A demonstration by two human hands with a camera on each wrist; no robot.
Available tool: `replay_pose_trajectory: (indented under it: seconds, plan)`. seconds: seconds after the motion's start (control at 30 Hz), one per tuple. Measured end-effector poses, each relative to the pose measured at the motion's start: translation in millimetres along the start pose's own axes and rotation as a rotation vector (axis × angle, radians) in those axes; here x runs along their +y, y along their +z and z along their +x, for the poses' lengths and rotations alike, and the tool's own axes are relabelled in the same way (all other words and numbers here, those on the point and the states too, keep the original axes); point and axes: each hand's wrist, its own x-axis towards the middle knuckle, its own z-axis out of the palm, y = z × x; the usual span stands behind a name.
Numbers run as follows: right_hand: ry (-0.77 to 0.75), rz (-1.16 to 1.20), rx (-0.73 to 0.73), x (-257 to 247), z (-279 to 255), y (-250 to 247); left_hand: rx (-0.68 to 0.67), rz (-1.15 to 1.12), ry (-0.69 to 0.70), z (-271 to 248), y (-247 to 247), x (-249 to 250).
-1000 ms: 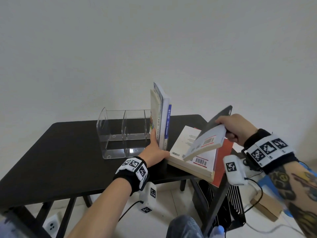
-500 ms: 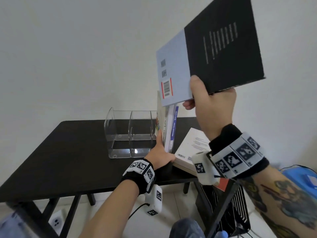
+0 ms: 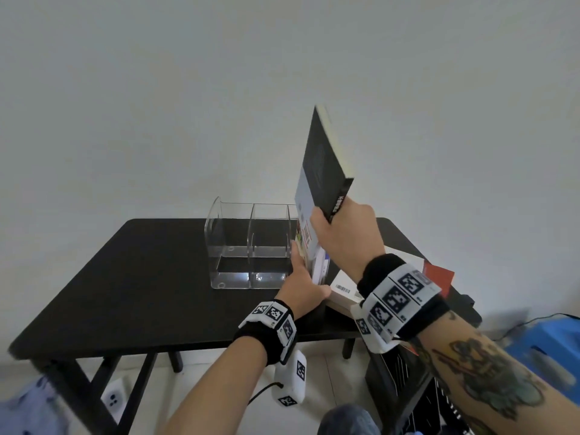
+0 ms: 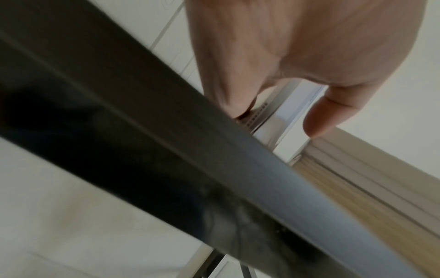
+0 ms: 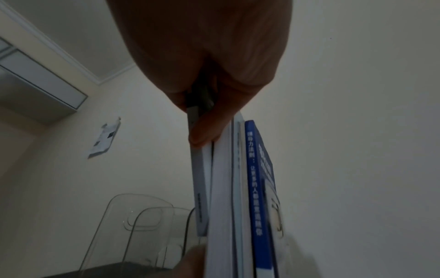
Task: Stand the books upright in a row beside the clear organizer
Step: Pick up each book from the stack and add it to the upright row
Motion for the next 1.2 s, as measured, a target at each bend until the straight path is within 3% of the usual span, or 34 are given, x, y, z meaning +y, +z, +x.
replay_pose_trajectory:
  seconds: [0.17, 0.3, 0.4, 0.67, 0.8, 0.93, 1.2]
  plan:
    - [0.062, 0.037, -0.044, -3, -5, 12, 0.09, 0.028, 0.104, 0, 2, -1]
    - [0.072, 0.046, -0.081, -4, -11, 19, 0.211, -0.016, 0.09, -6, 8, 3]
    - [0.098, 0.065, -0.075, -2, -11, 21, 0.313, -0.044, 0.181, -12, 13, 5]
    - [0.109, 0.12, -0.075, 6, -14, 19, 0.415, 0.172, 0.205, -17, 10, 8]
    - [0.08, 0.144, -0.09, 3, -16, 17, 0.474, 0.335, 0.296, -22, 9, 7]
    - [0.07, 0.103, -0.111, 3, -16, 16, 0.44, 0.438, 0.277, -21, 1, 6]
    - [0.056, 0.049, -0.149, 6, -15, 11, 0.356, 0.362, 0.179, -14, 2, 3]
